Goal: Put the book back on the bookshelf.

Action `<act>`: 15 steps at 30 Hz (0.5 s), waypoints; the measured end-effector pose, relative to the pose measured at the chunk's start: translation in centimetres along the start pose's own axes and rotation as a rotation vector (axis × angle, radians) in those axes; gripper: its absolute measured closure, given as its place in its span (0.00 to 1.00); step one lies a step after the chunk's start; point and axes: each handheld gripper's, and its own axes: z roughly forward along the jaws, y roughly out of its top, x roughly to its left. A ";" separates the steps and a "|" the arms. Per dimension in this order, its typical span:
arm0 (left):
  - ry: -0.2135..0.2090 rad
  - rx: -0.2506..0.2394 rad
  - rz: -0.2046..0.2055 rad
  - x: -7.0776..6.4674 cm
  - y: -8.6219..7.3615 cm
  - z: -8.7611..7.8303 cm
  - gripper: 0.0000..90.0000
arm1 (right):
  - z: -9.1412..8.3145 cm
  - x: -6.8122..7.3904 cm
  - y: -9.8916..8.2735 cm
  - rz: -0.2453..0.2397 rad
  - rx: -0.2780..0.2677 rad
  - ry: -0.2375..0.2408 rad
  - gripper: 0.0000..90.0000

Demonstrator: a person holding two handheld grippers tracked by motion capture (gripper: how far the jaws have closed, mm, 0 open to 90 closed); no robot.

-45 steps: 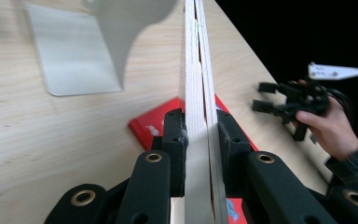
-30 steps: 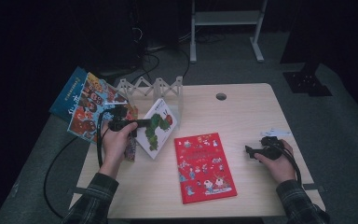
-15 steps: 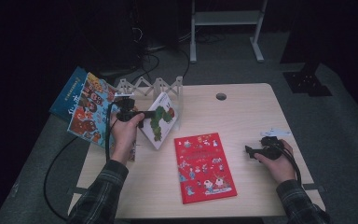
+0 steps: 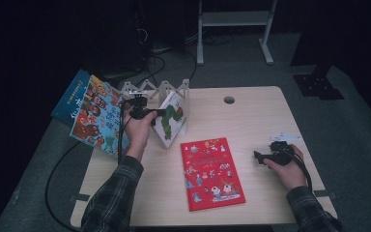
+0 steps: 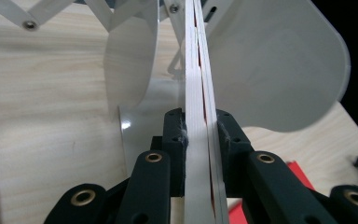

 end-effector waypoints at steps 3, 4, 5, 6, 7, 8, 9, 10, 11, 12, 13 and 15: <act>-0.003 -0.004 -0.005 0.0 0.2 0.5 0.85 | 0.0 0.0 0.0 0.000 0.001 0.001 0.17; 0.002 -0.005 -0.003 -0.1 0.3 0.7 0.85 | 0.0 0.0 0.0 -0.001 0.001 0.000 0.17; 0.009 -0.005 0.001 -0.2 0.4 0.9 0.85 | 0.0 0.0 0.0 -0.001 0.002 0.001 0.16; 0.015 -0.010 0.006 -0.3 0.5 1.1 0.85 | 0.0 0.0 0.0 -0.001 0.002 0.001 0.17; 0.017 -0.011 0.004 -0.3 0.5 1.2 0.85 | 0.0 0.0 0.0 -0.001 0.002 0.001 0.16; 0.015 -0.007 0.001 -0.2 0.6 1.4 0.85 | 0.0 0.0 0.0 -0.001 0.002 0.001 0.17; 0.014 -0.011 -0.003 -0.2 0.6 1.7 0.85 | 0.0 0.0 0.0 -0.002 0.002 0.001 0.17; 0.016 -0.010 -0.004 -0.2 0.5 1.9 0.85 | 0.0 0.0 0.0 -0.001 0.002 0.001 0.17; 0.018 -0.007 0.001 -0.3 0.5 2.0 0.85 | 0.0 0.0 0.0 -0.002 0.002 0.001 0.17; 0.023 -0.007 0.006 -0.3 0.5 2.2 0.85 | 0.0 0.0 0.0 -0.001 0.002 0.001 0.16; 0.031 -0.006 0.011 -0.4 0.4 2.4 0.85 | 0.0 0.0 0.0 -0.002 0.002 0.001 0.16; 0.027 -0.012 0.010 -0.4 0.4 2.7 0.85 | 0.0 0.0 0.0 -0.002 0.002 0.001 0.17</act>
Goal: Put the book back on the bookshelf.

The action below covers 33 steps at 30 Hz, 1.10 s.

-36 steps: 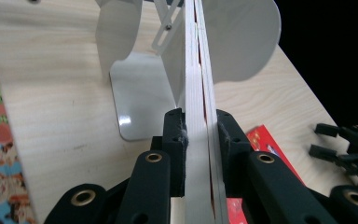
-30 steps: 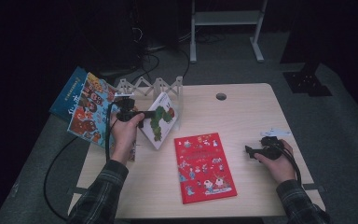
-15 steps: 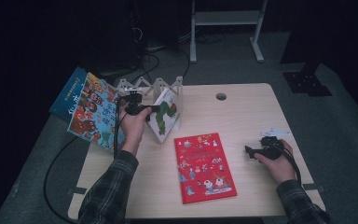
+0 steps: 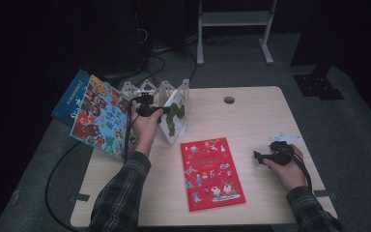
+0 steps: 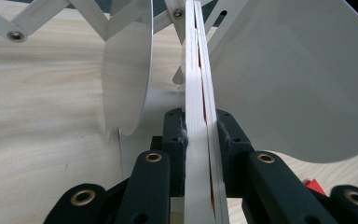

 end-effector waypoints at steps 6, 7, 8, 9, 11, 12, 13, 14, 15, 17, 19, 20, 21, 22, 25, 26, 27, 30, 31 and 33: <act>-0.033 -0.007 0.004 -0.1 -0.2 0.0 0.82 | 0.0 0.0 0.0 -0.001 0.000 0.001 0.16; -0.044 -0.007 0.005 -0.1 -0.2 -0.1 0.81 | 0.0 0.0 0.0 -0.001 0.000 0.001 0.16; -0.064 -0.008 0.002 -0.2 -0.2 -0.2 0.79 | 0.0 0.0 0.0 -0.002 -0.001 0.001 0.16; -0.081 -0.007 0.004 -0.2 -0.2 -0.2 0.76 | 0.0 0.0 0.0 -0.001 0.000 0.001 0.16; -0.094 -0.004 0.009 -0.4 -0.2 -0.4 0.75 | 0.0 0.0 0.0 -0.003 -0.001 0.001 0.16; -0.104 0.004 0.012 -0.5 -0.2 -0.5 0.73 | 0.0 0.0 0.0 -0.003 -0.001 0.001 0.17; -0.111 0.006 0.014 -0.5 -0.2 -0.5 0.72 | 0.0 0.0 0.0 -0.004 -0.001 0.001 0.16; -0.124 0.008 0.014 -0.6 -0.2 -0.7 0.71 | 0.0 0.0 0.0 -0.006 -0.002 0.001 0.16; -0.131 0.009 0.011 -0.6 -0.3 -0.7 0.71 | 0.0 0.0 0.0 -0.006 -0.002 0.002 0.16; -0.149 0.017 0.018 -0.8 -0.3 -0.9 0.70 | 0.0 0.1 0.0 -0.006 -0.002 0.002 0.16; -0.167 0.023 0.017 -1.0 -0.5 -0.9 0.69 | 0.0 0.1 0.0 -0.006 -0.002 0.002 0.16; -0.180 0.024 0.008 -1.1 -0.6 -1.0 0.69 | 0.0 0.0 0.0 -0.007 -0.003 0.002 0.16; -0.183 0.026 0.013 -1.2 -0.7 -1.0 0.68 | 0.0 0.1 0.0 -0.006 -0.002 0.002 0.16; -0.190 0.028 0.011 -1.2 -0.8 -1.0 0.68 | 0.0 0.1 0.0 -0.006 -0.002 0.002 0.16; -0.201 0.031 0.010 -1.4 -1.0 -1.1 0.67 | 0.0 0.1 0.0 -0.007 -0.003 0.002 0.16; -0.204 0.029 0.011 -1.4 -1.1 -1.1 0.67 | 0.0 0.1 0.0 -0.006 -0.003 0.002 0.16; -0.212 0.029 0.004 -1.3 -1.1 -1.2 0.66 | 0.0 0.1 0.0 -0.006 -0.003 0.002 0.16; -0.225 0.028 -0.003 -1.2 -1.3 -1.3 0.65 | 0.0 0.1 0.0 -0.005 -0.001 0.003 0.16; -0.222 0.032 -0.001 -1.1 -1.3 -1.3 0.65 | 0.0 0.1 0.0 -0.004 -0.001 0.003 0.16; -0.224 0.032 -0.001 -1.0 -1.3 -1.4 0.63 | 0.0 0.1 0.0 -0.004 -0.001 0.003 0.16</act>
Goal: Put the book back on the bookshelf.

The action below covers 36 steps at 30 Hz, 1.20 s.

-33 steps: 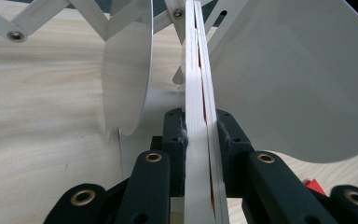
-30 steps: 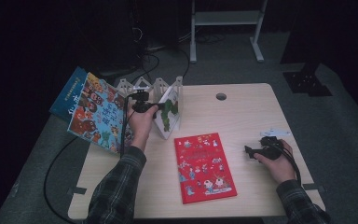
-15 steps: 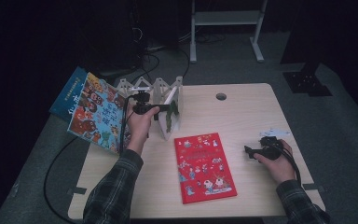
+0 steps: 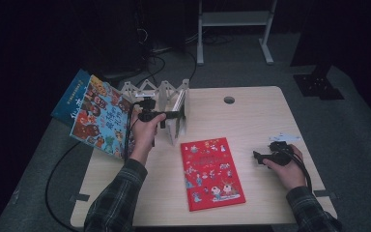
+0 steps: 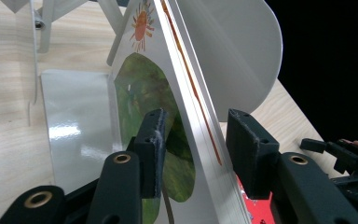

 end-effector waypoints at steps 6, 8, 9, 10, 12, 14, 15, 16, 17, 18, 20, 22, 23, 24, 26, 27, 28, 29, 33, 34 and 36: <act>0.010 -0.021 0.000 0.0 0.2 -0.6 0.58 | 0.0 0.0 0.0 0.000 0.000 0.000 0.16; 0.017 -0.026 0.009 -0.1 0.2 -1.0 0.56 | 0.0 0.0 0.0 0.000 0.000 0.000 0.16; 0.018 -0.029 0.015 -0.2 0.3 -1.3 0.54 | 0.0 0.0 0.0 0.000 0.000 0.000 0.16; 0.021 -0.035 0.024 -0.3 0.3 -1.6 0.53 | 0.0 0.0 0.0 0.000 0.000 0.000 0.16; 0.042 -0.042 0.057 -0.5 0.3 -2.2 0.50 | 0.0 0.0 0.0 0.000 0.000 0.000 0.16; 0.042 -0.068 0.063 -0.7 0.0 -2.9 0.48 | 0.0 0.0 0.0 0.001 0.001 0.000 0.15; 0.049 -0.068 0.070 -0.8 -0.2 -3.4 0.48 | 0.0 0.1 0.0 0.005 0.001 0.000 0.15; 0.058 -0.066 0.084 -0.8 -0.3 -3.8 0.47 | 0.0 0.1 0.0 0.002 0.003 -0.002 0.15; 0.062 -0.064 0.090 -0.9 -0.5 -4.0 0.46 | 0.0 0.1 0.0 0.002 0.003 -0.002 0.14; 0.067 -0.053 0.095 -0.9 -0.8 -4.4 0.46 | 0.0 0.1 0.0 0.002 0.004 -0.003 0.14; 0.072 -0.053 0.104 -0.9 -1.2 -5.0 0.46 | 0.0 0.1 0.0 0.002 0.006 -0.003 0.13; 0.082 -0.036 0.130 -1.1 -2.0 -5.6 0.48 | 0.1 0.1 0.0 -0.003 0.008 0.000 0.11; 0.082 -0.027 0.143 -1.3 -2.3 -5.7 0.47 | 0.1 0.1 0.0 -0.003 0.008 0.001 0.11; 0.080 -0.015 0.151 -1.3 -2.5 -5.8 0.47 | 0.1 0.1 0.0 -0.003 0.009 0.001 0.11; 0.089 0.009 0.179 -1.6 -3.1 -6.0 0.45 | 0.1 0.1 0.0 -0.003 0.009 0.001 0.11; 0.086 0.025 0.190 -1.7 -3.5 -6.2 0.45 | 0.1 0.1 0.0 -0.003 0.009 0.002 0.11; 0.082 0.027 0.196 -1.8 -3.8 -6.2 0.44 | 0.1 0.1 0.0 -0.002 0.009 0.001 0.11; 0.086 0.033 0.206 -1.9 -4.2 -6.3 0.44 | 0.1 0.1 0.0 -0.002 0.010 0.000 0.11; 0.087 0.074 0.247 -2.0 -5.6 -6.5 0.40 | 0.1 0.1 0.0 0.000 0.010 -0.001 0.10; 0.080 0.087 0.254 -2.0 -5.9 -6.5 0.40 | 0.1 0.1 0.0 0.000 0.011 -0.002 0.10; 0.074 0.113 0.274 -2.0 -6.7 -6.3 0.38 | 0.1 0.2 0.0 0.000 0.011 -0.003 0.10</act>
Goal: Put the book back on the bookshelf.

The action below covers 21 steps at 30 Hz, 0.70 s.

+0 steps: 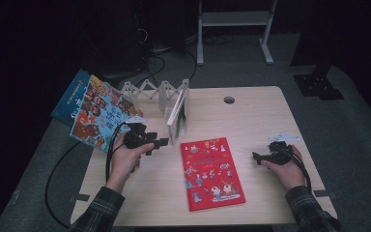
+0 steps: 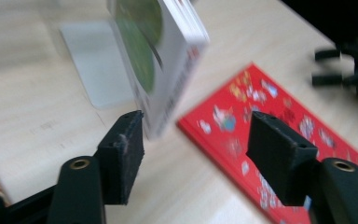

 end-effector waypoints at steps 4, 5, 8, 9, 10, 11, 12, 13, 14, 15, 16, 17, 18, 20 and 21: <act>-0.018 0.047 0.030 -0.5 -1.5 0.2 0.34 | -0.1 0.0 0.0 0.001 0.000 0.001 0.13; -0.021 0.054 0.042 -0.6 -1.9 0.3 0.34 | -0.1 0.1 0.0 -0.005 -0.005 0.003 0.16; -0.041 0.082 0.047 -1.2 -3.3 0.4 0.33 | -0.3 0.2 -0.1 -0.012 -0.018 0.014 0.28; -0.051 0.089 0.046 -1.5 -3.7 0.5 0.33 | -0.4 0.3 -0.1 -0.019 -0.025 0.020 0.32; -0.064 0.100 0.051 -1.7 -4.1 0.6 0.33 | -0.5 0.4 -0.1 -0.022 -0.020 0.023 0.35; -0.070 0.103 0.055 -1.9 -4.5 0.8 0.33 | -0.6 0.4 0.0 -0.020 -0.014 0.030 0.39; -0.071 0.106 0.059 -2.0 -4.7 0.9 0.32 | -0.8 0.5 0.0 -0.012 -0.005 0.041 0.42; -0.076 0.111 0.064 -2.2 -4.9 1.0 0.32 | -0.9 0.5 0.1 -0.006 -0.001 0.047 0.43; -0.089 0.120 0.064 -2.2 -5.2 1.2 0.32 | -1.0 0.5 0.2 0.002 0.000 0.059 0.44; -0.093 0.116 0.067 -2.3 -5.3 1.4 0.32 | -1.2 0.6 0.2 0.014 0.004 0.078 0.45; -0.092 0.119 0.075 -2.4 -5.4 1.6 0.32 | -1.3 0.7 0.3 0.017 0.004 0.091 0.46; -0.096 0.125 0.082 -2.5 -5.5 1.9 0.32 | -1.4 0.8 0.3 0.021 0.002 0.103 0.47; -0.099 0.126 0.084 -2.7 -5.6 2.0 0.32 | -1.5 1.0 0.3 0.024 0.002 0.118 0.48; -0.116 0.135 0.091 -3.1 -5.7 2.6 0.32 | -1.6 1.2 0.4 0.027 0.010 0.154 0.49; -0.125 0.134 0.092 -3.2 -5.8 2.7 0.32 | -1.6 1.5 0.4 0.028 0.016 0.170 0.50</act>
